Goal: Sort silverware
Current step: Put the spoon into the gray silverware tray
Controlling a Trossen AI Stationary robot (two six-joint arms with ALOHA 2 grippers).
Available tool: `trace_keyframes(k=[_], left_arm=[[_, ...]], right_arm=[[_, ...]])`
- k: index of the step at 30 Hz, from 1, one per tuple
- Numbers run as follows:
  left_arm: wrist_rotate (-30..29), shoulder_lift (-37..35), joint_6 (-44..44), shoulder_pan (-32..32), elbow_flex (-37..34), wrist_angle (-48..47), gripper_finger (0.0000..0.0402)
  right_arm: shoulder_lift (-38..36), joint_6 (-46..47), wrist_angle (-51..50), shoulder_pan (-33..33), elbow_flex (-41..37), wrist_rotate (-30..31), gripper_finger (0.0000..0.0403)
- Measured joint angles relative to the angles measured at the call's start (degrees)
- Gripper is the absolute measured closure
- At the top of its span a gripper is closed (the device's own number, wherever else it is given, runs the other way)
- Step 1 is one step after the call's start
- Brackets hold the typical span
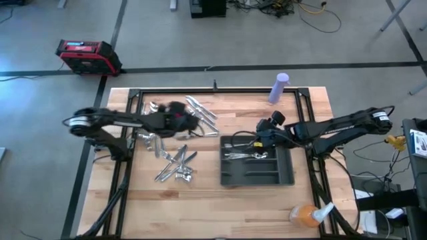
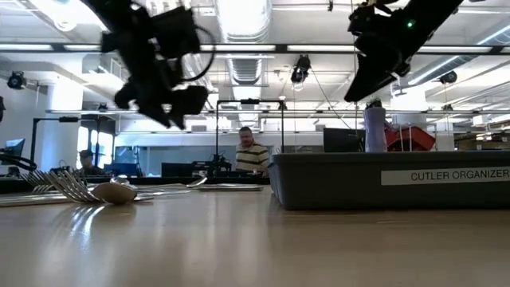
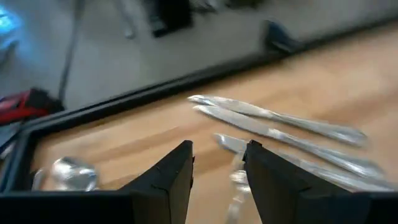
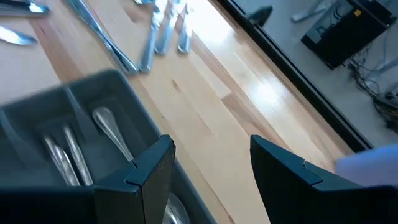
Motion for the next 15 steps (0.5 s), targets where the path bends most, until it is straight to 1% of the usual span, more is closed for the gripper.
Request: trace_keyframes(k=[3,5,7,9,11,15], left_arm=[[-4.9,-4.4,-6.9,2.5,-7.5,4.4,0.0269],[-5.5,-6.0,-10.0,4.2,-11.5,8.7,0.0269],[-5.8,-6.7,-11.3,6.0,-14.7,12.8,0.0271],[-6.4,-6.5,-11.6,7.7,-16.3,15.5,0.0276],[-5.9,-5.8,-11.6,9.5,-16.9,15.8,0.0281],[-1.7,-3.6,-13.7,12.4,-17.2,15.7,0.0289]], right_arm=[[1.7,-1.2,4.0,0.0,0.0,0.0,0.0213],[2.7,-1.9,5.8,0.0,0.0,0.0,0.0213],[3.7,-2.2,7.0,0.0,0.0,0.0,0.0213],[4.8,-2.3,7.1,0.0,0.0,0.0,0.0213],[5.7,-2.3,7.9,0.0,0.0,0.0,0.0213],[7.5,-2.3,8.7,0.0,0.0,0.0,0.0213]])
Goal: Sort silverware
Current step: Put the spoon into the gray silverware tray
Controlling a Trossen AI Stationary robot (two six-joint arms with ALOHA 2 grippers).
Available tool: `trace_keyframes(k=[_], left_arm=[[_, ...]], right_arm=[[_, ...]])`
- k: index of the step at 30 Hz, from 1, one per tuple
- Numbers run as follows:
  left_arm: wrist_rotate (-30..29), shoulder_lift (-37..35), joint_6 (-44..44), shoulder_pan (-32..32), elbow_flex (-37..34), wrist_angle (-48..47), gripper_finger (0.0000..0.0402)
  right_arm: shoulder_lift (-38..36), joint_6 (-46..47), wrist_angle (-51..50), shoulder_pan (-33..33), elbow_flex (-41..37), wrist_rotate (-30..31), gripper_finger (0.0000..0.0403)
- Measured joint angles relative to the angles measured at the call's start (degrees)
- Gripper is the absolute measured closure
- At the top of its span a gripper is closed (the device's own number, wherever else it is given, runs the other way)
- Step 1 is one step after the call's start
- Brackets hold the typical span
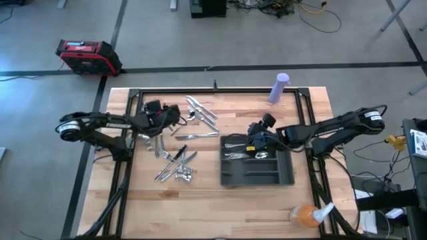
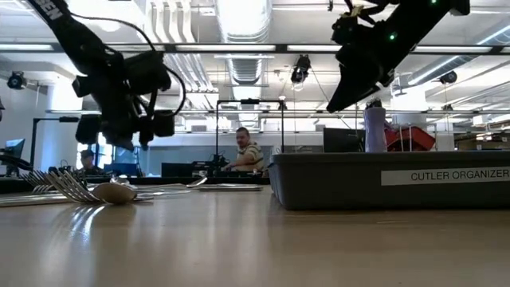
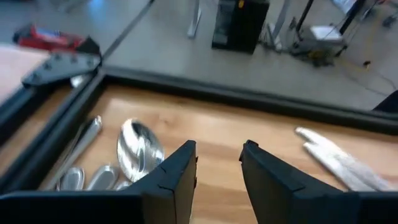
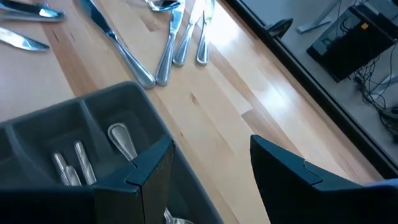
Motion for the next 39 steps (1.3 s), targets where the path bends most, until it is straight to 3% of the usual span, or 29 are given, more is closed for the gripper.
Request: trace_keyframes(k=[12,20,27,39], left_arm=[[5.5,10.5,-10.7,8.7,3.6,-2.4,0.0298],[18.7,12.9,-16.7,14.0,7.1,-6.4,0.0294],[19.3,12.8,-25.2,14.3,12.9,-28.2,0.0298],[19.6,12.6,-25.3,14.2,11.7,-31.8,0.0298]], right_arm=[[9.1,8.2,3.3,1.3,0.0,0.1,0.0213],[17.4,9.0,12.2,1.3,0.0,0.8,0.0213],[21.2,8.9,12.9,1.2,0.1,0.9,0.0213],[20.7,9.0,15.1,1.2,0.1,2.0,0.0213]])
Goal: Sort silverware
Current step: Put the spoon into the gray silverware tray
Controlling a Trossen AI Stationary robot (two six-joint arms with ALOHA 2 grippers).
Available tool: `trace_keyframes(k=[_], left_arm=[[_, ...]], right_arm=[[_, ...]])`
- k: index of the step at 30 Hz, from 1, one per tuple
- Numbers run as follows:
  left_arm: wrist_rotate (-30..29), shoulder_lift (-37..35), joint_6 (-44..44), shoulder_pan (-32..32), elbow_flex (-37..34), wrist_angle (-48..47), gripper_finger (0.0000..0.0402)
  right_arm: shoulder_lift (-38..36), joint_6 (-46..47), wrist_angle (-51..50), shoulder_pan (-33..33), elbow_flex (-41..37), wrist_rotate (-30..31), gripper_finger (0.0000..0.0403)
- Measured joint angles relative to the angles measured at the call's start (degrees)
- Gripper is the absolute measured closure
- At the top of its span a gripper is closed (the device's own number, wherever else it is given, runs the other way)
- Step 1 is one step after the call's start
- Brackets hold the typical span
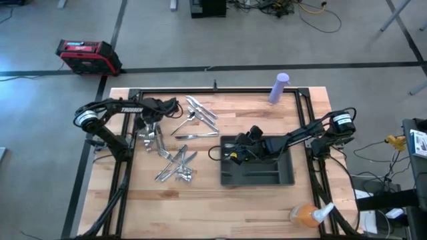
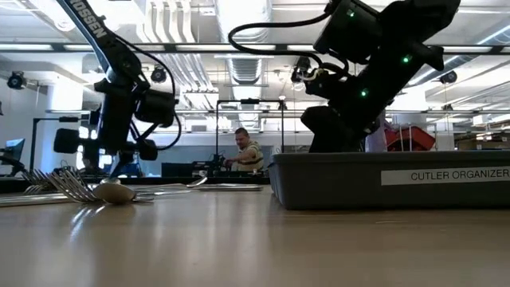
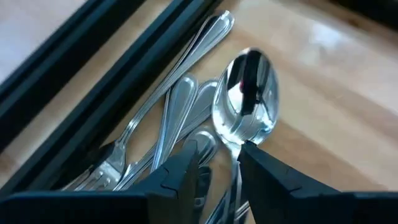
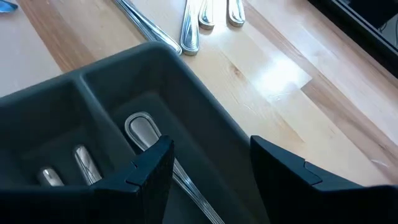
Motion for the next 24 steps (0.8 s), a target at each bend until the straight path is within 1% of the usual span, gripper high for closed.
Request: trace_keyframes(k=[3,6,12,20,24], left_arm=[[1.3,0.3,0.3,0.0,-1.8,2.1,0.0298],[1.5,0.3,1.7,-0.1,-3.2,6.6,0.0299],[1.5,0.2,2.3,-0.5,-3.4,9.3,0.0299],[2.0,0.2,10.7,-0.5,-2.5,18.9,0.0299],[3.1,0.2,16.9,-0.5,-2.5,23.6,0.0299]], right_arm=[[0.0,0.7,0.0,0.1,0.0,0.0,0.0213],[0.0,0.8,0.1,0.3,0.0,0.0,0.0213],[0.0,0.8,0.1,0.3,0.0,0.0,0.0213],[0.0,1.1,0.1,0.4,0.0,-0.1,0.0213],[0.0,1.1,0.1,0.4,0.0,-0.3,0.0213]])
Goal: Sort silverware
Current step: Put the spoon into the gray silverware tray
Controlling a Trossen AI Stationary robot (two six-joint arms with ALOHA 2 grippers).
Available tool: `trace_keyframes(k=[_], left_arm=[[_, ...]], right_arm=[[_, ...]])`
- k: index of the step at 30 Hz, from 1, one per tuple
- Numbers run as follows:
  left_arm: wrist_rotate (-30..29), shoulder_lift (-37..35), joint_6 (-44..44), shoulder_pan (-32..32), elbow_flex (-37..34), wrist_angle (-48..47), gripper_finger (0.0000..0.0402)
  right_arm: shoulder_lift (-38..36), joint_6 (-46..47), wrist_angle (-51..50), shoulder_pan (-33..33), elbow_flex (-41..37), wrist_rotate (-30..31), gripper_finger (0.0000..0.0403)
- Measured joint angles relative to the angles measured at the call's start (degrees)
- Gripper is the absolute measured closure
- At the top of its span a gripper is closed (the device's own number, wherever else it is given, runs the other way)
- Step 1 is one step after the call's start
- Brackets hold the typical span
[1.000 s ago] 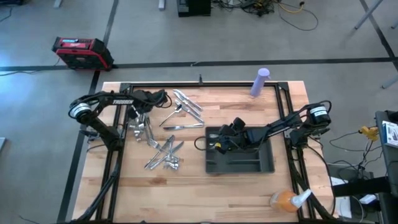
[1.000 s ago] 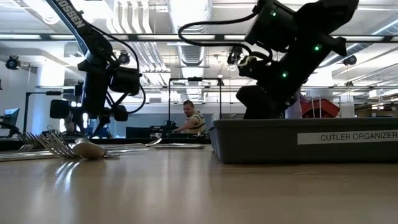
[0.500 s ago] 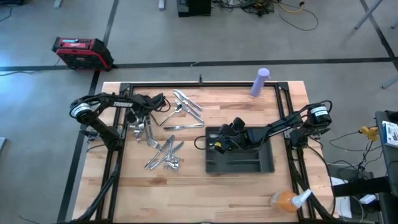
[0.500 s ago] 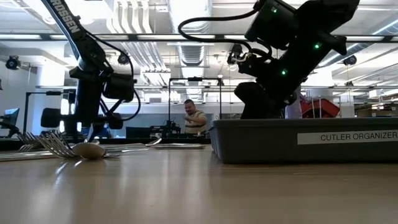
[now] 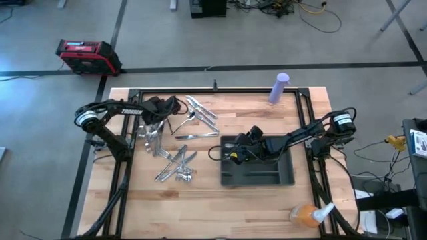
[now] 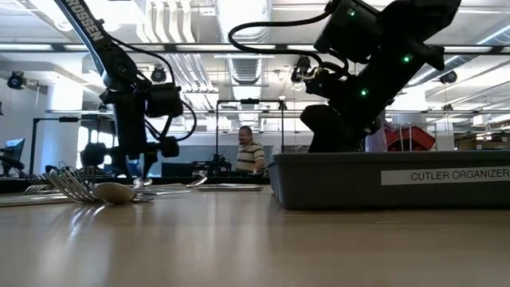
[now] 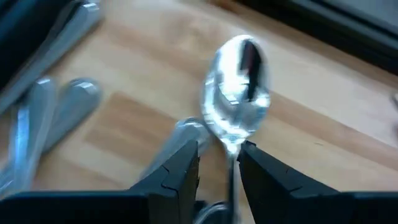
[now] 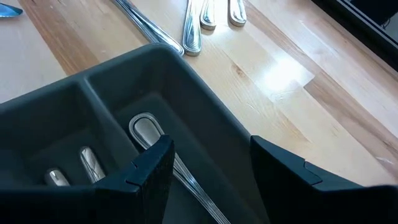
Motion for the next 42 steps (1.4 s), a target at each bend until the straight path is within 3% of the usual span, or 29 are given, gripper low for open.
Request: trace_keyframes(k=[11,19,24,27,35,42], left_arm=[[1.6,0.8,1.0,0.0,0.4,-0.3,0.0299],[-1.8,8.7,2.3,-0.8,2.6,0.0,0.0300],[-3.5,10.5,6.0,-2.4,3.9,0.2,0.0344],[-3.6,10.3,9.2,-3.2,4.0,0.3,0.0389],[-3.2,8.3,21.2,-5.6,3.8,-0.4,0.0398],[-3.6,1.4,34.2,-11.2,3.5,2.9,0.0400]], right_arm=[[0.0,0.5,0.1,0.0,0.0,-0.2,0.0213],[0.0,0.5,0.0,0.0,0.0,-0.3,0.0213],[0.0,0.4,-0.1,0.0,0.0,-0.3,0.0213],[-0.1,0.3,-0.6,0.0,0.0,-0.3,0.0213],[-2.4,0.4,-7.5,0.9,0.0,-0.2,0.0213],[-10.0,0.4,-13.8,3.0,0.0,0.2,0.0213]])
